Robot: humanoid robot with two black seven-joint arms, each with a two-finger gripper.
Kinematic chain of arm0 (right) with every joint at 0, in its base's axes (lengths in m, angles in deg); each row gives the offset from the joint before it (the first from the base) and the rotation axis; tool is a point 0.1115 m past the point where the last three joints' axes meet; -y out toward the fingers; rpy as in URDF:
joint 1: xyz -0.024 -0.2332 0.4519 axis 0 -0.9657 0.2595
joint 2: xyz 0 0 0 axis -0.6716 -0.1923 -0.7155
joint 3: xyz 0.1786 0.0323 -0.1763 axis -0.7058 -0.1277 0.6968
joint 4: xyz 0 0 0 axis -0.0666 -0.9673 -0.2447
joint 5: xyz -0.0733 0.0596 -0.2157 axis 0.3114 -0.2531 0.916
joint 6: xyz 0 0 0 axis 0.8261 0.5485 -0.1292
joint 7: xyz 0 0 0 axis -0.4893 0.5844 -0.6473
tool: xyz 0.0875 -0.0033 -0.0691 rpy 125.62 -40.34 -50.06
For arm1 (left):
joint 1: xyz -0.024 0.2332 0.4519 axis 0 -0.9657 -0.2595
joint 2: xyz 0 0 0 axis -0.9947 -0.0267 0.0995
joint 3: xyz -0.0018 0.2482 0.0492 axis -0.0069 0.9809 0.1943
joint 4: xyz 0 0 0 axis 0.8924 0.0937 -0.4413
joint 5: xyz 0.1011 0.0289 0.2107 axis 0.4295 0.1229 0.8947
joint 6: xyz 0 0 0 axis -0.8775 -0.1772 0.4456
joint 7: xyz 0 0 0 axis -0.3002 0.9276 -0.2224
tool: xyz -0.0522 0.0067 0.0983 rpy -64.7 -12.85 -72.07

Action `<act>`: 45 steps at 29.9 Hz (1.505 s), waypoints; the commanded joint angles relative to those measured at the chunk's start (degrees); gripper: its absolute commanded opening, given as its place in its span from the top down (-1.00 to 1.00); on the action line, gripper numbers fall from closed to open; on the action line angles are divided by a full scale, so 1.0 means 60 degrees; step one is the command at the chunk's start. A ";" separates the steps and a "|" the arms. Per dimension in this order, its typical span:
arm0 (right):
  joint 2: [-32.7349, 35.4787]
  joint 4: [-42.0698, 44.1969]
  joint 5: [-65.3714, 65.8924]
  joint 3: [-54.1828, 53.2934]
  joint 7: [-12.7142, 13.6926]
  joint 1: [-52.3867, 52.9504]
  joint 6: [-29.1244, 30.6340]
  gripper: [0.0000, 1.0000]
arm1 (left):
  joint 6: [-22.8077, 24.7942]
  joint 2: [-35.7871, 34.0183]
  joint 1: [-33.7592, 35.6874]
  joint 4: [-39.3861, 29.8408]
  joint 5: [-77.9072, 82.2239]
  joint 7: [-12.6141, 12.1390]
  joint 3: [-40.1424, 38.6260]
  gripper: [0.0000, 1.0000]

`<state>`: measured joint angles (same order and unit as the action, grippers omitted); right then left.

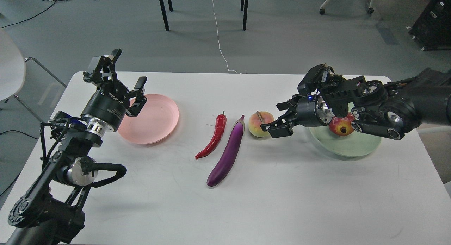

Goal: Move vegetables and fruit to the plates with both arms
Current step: 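Reach the right gripper to the yellow-red fruit and grasp it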

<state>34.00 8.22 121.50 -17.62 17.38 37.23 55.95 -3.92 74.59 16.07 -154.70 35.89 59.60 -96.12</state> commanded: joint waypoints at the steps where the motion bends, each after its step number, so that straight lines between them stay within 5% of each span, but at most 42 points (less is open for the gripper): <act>1: -0.0224 0.0463 -0.0016 0.0101 0.0001 -0.0314 -0.0082 -0.96 | 0.0001 0.0006 0.0021 -0.0001 0.0005 -0.0012 -0.0005 -0.99; 38: -0.1660 0.2851 0.0013 0.0101 0.0001 -0.1838 -0.1107 -0.96 | -0.0087 -0.0081 0.0109 -0.0015 0.0063 -0.0070 -0.0196 -0.99; 45: -0.1631 0.2778 0.0086 0.0189 0.0001 -0.1824 -0.1107 -0.66 | -0.0073 -0.0111 0.0109 -0.0015 0.0049 -0.0070 -0.0196 -0.99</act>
<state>24.05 25.30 121.74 -16.67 17.38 26.21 49.30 -4.37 74.04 16.72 -154.80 36.27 59.18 -97.29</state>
